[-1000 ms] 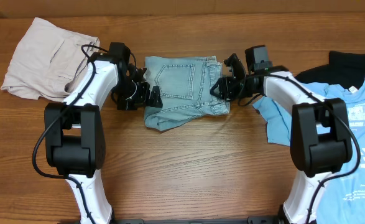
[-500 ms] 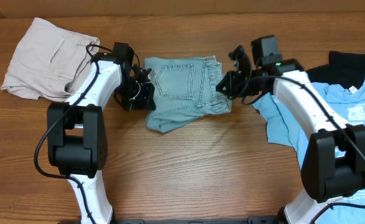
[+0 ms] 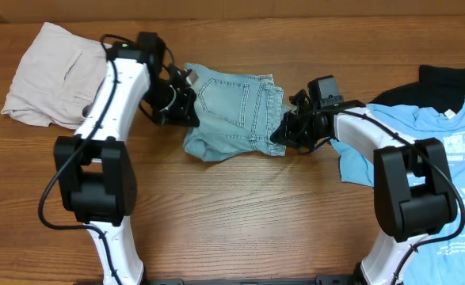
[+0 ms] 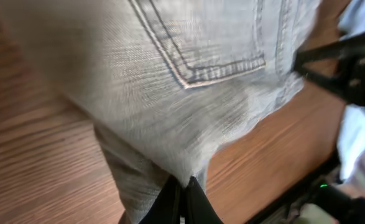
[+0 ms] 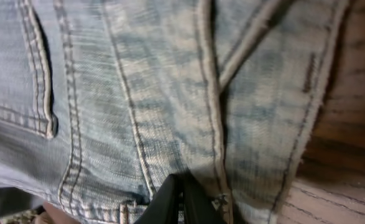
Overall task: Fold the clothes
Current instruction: 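Grasp both sides of the folded shorts with both grippers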
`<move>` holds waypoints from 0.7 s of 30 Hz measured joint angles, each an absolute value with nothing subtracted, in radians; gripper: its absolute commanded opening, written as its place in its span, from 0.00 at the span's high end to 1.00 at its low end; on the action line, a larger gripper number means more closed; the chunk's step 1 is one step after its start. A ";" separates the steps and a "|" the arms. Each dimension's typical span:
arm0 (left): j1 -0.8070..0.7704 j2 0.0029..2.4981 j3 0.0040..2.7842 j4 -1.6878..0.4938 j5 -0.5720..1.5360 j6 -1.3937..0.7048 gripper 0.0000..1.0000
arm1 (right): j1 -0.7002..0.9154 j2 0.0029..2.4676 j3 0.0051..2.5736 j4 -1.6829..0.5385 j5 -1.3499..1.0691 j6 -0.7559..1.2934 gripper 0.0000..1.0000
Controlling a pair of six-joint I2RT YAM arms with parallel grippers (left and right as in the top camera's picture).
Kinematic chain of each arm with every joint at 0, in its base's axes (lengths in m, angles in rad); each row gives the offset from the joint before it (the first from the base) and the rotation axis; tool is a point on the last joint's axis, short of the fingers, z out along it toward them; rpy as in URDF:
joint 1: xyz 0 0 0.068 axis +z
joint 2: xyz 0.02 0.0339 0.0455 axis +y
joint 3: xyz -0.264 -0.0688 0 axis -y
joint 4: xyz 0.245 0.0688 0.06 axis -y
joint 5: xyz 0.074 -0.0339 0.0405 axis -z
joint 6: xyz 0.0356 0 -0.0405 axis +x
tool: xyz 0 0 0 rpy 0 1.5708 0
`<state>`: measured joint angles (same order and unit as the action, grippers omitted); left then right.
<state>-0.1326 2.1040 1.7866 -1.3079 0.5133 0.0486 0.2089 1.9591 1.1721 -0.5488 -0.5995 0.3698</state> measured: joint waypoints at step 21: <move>0.022 2.062 1.723 -1.303 0.551 0.042 0.50 | 0.220 1.932 1.232 -0.731 -0.668 0.252 0.86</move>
